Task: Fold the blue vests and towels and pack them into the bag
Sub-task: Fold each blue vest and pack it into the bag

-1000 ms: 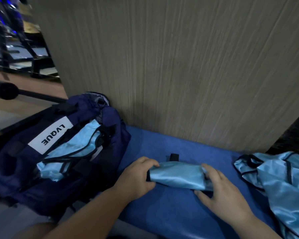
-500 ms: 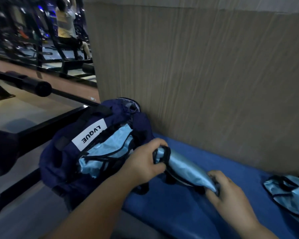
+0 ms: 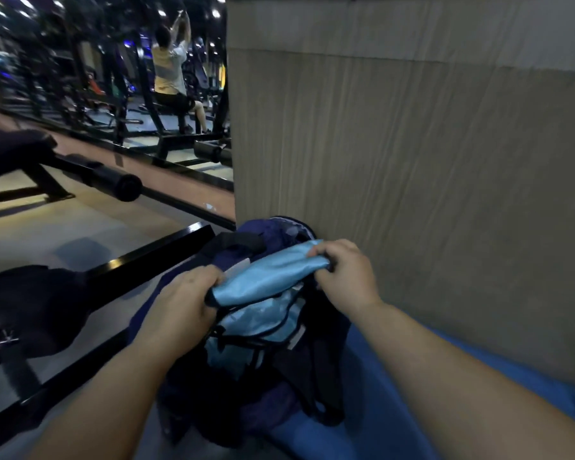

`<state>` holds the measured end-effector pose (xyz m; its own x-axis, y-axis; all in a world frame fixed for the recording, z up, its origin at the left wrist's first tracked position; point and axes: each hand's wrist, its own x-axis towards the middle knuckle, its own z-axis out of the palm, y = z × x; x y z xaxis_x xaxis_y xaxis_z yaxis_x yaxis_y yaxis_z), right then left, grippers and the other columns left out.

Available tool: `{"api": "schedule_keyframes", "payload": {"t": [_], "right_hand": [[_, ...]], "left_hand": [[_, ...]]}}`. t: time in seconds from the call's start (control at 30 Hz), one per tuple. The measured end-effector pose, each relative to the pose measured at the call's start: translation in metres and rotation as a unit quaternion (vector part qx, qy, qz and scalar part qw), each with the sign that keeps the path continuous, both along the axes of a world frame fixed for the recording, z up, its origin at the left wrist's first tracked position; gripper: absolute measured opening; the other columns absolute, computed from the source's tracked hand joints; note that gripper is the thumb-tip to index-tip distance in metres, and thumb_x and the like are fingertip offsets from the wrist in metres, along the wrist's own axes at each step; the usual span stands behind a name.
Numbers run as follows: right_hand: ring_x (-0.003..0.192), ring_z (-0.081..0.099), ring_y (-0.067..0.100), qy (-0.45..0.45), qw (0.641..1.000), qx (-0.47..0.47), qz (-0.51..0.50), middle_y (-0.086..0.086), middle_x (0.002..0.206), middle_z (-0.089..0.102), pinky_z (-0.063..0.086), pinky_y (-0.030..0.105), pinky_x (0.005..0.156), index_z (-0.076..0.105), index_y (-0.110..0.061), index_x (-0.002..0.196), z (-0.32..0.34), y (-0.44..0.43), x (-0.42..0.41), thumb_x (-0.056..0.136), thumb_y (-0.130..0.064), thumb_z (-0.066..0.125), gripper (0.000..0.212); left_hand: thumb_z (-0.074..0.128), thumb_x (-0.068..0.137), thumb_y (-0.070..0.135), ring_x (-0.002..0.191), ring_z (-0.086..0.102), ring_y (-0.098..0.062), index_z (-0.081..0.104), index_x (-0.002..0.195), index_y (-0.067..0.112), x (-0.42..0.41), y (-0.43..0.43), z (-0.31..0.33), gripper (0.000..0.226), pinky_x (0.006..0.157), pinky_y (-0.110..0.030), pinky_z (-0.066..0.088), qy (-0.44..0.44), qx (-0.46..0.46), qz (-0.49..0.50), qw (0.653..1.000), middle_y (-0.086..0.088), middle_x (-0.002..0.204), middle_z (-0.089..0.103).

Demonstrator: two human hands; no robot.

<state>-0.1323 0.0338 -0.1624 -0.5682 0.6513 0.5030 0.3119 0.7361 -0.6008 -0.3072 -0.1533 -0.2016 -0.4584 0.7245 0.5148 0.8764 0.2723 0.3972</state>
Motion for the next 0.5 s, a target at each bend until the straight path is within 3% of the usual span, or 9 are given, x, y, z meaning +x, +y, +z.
{"api": "schedule_keyframes", "payload": {"t": [0.1, 0.17, 0.23, 0.3, 0.37, 0.43, 0.5], "right_hand": [[0.089, 0.055, 0.012, -0.005, 0.998, -0.062, 0.013, -0.004, 0.105, 0.053, 0.034, 0.001, 0.071, 0.073, -0.021, 0.099, -0.002, 0.003, -0.035, 0.080, 0.003, 0.059, 0.034], [0.095, 0.052, 0.010, -0.034, 0.995, -0.089, 0.024, -0.006, 0.110, 0.049, 0.033, 0.000, 0.072, 0.071, -0.021, 0.104, -0.005, 0.006, -0.050, 0.084, 0.004, 0.053, 0.037], [0.103, 0.052, 0.012, -0.093, 0.986, -0.128, 0.054, -0.004, 0.115, 0.052, 0.037, 0.009, 0.084, 0.070, -0.017, 0.105, -0.015, 0.012, -0.062, 0.087, 0.004, 0.049, 0.035], [0.112, 0.057, 0.024, -0.180, 0.960, -0.199, 0.077, 0.008, 0.118, 0.062, 0.042, 0.029, 0.099, 0.071, -0.005, 0.100, -0.027, 0.019, -0.071, 0.089, -0.008, 0.053, 0.021], [0.122, 0.052, 0.032, -0.278, 0.934, -0.218, 0.060, 0.007, 0.121, 0.061, 0.028, 0.052, 0.113, 0.068, -0.010, 0.098, -0.036, 0.023, -0.074, 0.090, -0.035, 0.051, 0.031], [0.135, 0.037, 0.023, -0.367, 0.915, -0.155, 0.057, -0.005, 0.134, 0.048, 0.005, 0.061, 0.116, 0.061, -0.028, 0.103, -0.040, 0.023, -0.071, 0.097, -0.051, 0.036, 0.034], [0.143, 0.024, 0.020, -0.398, 0.909, -0.096, 0.073, -0.007, 0.146, 0.038, -0.002, 0.064, 0.114, 0.058, -0.032, 0.120, -0.039, 0.018, -0.067, 0.100, -0.054, 0.026, 0.043]], "left_hand": [[0.056, 0.068, 0.010, 0.076, 0.056, -0.029, 0.053, 0.085, 0.019, -0.009, -0.003, -0.013, 0.020, 0.066, -0.037, 0.044, 0.093, 0.010, 0.009, 0.996, 0.003, 0.078, 0.055], [0.054, 0.064, 0.010, 0.071, 0.055, -0.027, 0.050, 0.084, 0.022, -0.012, -0.003, -0.026, 0.024, 0.062, -0.036, 0.045, 0.090, -0.019, 0.016, 0.996, 0.003, 0.076, 0.050], [0.059, 0.064, 0.012, 0.072, 0.056, -0.023, 0.047, 0.086, 0.028, -0.011, -0.001, -0.038, 0.029, 0.062, -0.034, 0.042, 0.078, -0.082, 0.007, 0.994, 0.007, 0.078, 0.048], [0.055, 0.079, 0.022, 0.093, 0.057, -0.015, 0.047, 0.097, 0.036, -0.008, 0.001, -0.048, 0.024, 0.079, -0.031, 0.036, 0.082, -0.179, -0.012, 0.980, 0.014, 0.094, 0.049], [0.050, 0.090, 0.029, 0.112, 0.049, -0.007, 0.044, 0.107, 0.041, -0.007, 0.002, -0.048, 0.021, 0.091, -0.027, 0.026, 0.041, -0.224, -0.029, 0.973, 0.021, 0.112, 0.047], [0.052, 0.089, 0.029, 0.117, 0.048, -0.007, 0.044, 0.104, 0.041, -0.008, 0.005, -0.035, 0.021, 0.094, -0.027, 0.027, -0.010, -0.244, -0.033, 0.969, 0.020, 0.119, 0.050], [0.053, 0.086, 0.024, 0.119, 0.049, -0.013, 0.048, 0.105, 0.038, -0.007, 0.008, -0.021, 0.024, 0.095, -0.030, 0.032, -0.045, -0.249, -0.025, 0.967, 0.013, 0.122, 0.054]]}}
